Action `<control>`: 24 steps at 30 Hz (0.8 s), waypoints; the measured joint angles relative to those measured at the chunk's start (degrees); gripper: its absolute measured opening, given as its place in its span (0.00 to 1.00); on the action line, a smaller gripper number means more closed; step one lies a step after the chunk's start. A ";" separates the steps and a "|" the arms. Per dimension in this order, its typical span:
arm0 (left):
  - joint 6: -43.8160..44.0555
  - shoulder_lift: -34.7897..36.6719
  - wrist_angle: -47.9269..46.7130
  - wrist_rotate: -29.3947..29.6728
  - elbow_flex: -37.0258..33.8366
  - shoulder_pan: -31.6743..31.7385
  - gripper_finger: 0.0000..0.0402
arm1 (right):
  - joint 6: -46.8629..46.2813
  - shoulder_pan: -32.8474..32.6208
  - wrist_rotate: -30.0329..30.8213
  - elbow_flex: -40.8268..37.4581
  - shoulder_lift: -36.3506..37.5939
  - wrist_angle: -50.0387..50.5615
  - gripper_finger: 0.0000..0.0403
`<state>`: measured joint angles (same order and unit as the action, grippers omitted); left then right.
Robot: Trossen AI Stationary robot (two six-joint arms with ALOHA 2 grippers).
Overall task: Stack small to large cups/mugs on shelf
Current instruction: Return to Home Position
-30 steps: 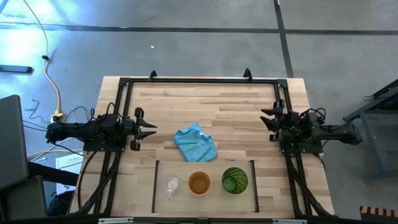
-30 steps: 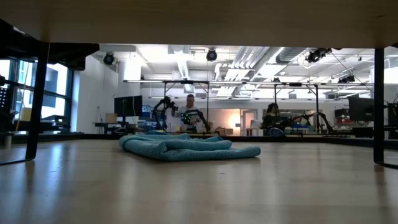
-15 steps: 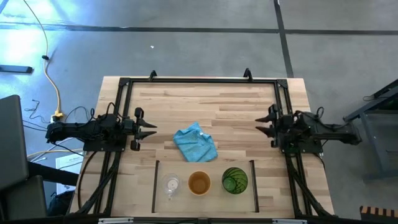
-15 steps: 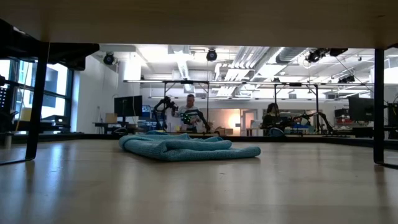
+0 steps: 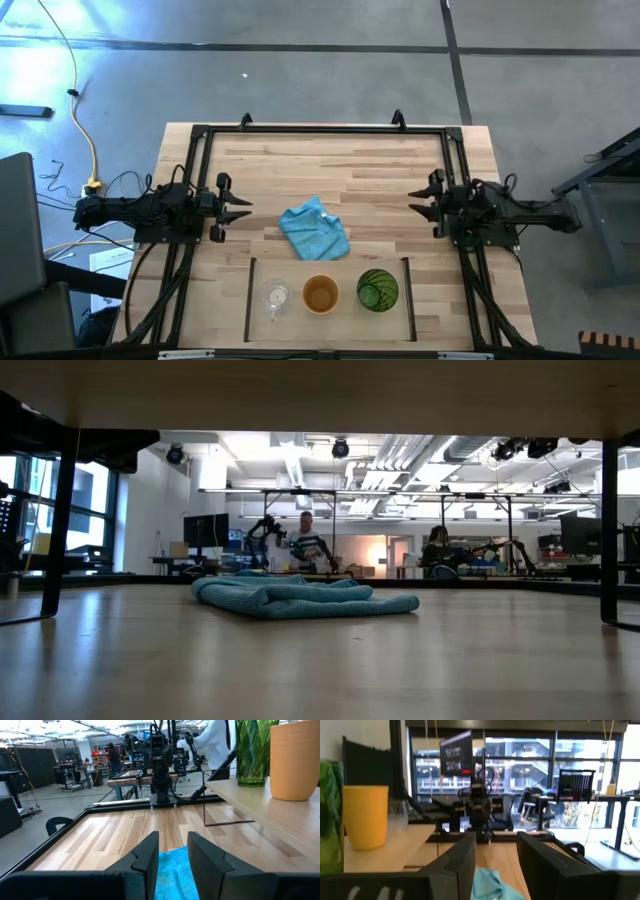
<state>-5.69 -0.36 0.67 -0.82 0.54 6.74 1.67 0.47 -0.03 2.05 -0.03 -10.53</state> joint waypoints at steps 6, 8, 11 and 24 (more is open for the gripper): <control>0.02 0.02 0.00 -0.01 0.00 -0.02 0.23 | -1.69 0.00 0.00 -1.49 -0.02 -4.94 0.34; 0.00 0.00 0.00 0.00 0.00 0.00 0.23 | -1.75 0.00 0.00 -1.49 -0.02 -5.13 0.34; 0.00 0.00 0.00 0.00 0.00 0.00 0.23 | -3.10 0.00 0.00 -1.49 -0.04 -5.17 0.34; 0.02 0.00 0.00 0.00 0.00 0.00 0.23 | -5.90 0.00 0.73 -1.52 -0.04 3.29 0.34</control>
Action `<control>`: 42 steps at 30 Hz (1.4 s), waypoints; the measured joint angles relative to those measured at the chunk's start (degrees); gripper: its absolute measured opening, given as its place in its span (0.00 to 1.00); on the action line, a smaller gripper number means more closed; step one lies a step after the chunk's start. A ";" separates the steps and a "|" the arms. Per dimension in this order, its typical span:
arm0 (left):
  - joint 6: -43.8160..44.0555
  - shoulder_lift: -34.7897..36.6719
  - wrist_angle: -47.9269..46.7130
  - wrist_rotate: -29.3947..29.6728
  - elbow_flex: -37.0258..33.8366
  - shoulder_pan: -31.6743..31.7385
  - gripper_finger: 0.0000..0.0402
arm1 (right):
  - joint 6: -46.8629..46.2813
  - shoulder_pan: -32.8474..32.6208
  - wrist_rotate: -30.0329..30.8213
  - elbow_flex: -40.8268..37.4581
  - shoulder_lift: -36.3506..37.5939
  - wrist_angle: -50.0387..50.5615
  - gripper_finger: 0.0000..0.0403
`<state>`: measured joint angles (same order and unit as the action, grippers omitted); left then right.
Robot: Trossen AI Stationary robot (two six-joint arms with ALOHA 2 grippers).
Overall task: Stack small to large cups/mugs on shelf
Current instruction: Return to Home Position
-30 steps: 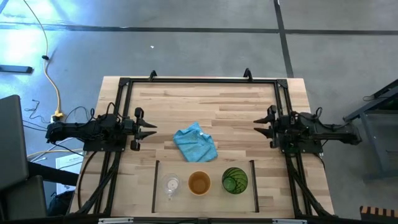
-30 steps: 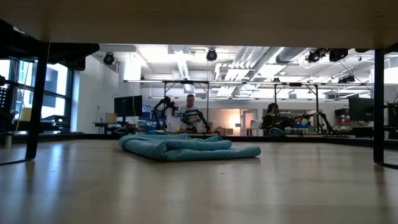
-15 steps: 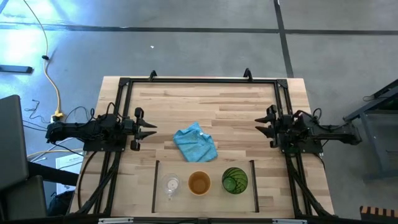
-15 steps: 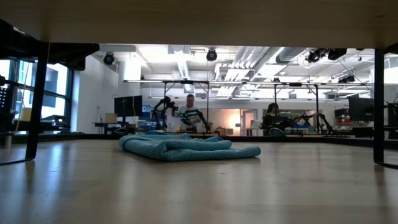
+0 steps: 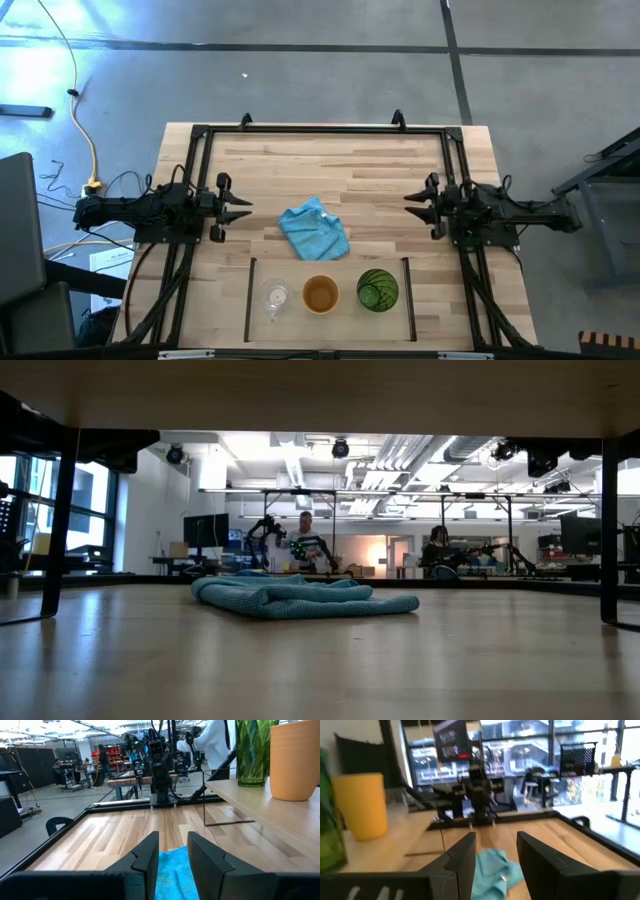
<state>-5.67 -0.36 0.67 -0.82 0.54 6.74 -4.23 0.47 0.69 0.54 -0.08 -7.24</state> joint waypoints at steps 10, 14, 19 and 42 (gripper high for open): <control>-0.01 0.00 0.00 -0.01 0.00 -0.01 0.23 | -0.28 0.00 2.31 -0.02 0.00 5.88 0.34; -0.02 0.00 0.00 0.00 0.00 -0.02 0.23 | -0.28 0.00 2.29 -0.02 0.00 5.89 0.34; 0.00 0.01 0.00 0.00 0.00 -0.01 0.23 | -0.91 0.00 1.79 -0.02 -0.01 5.98 0.34; -0.01 0.01 0.00 0.00 0.00 -0.02 0.23 | 11.81 -0.02 -1.21 0.13 -0.35 7.05 0.34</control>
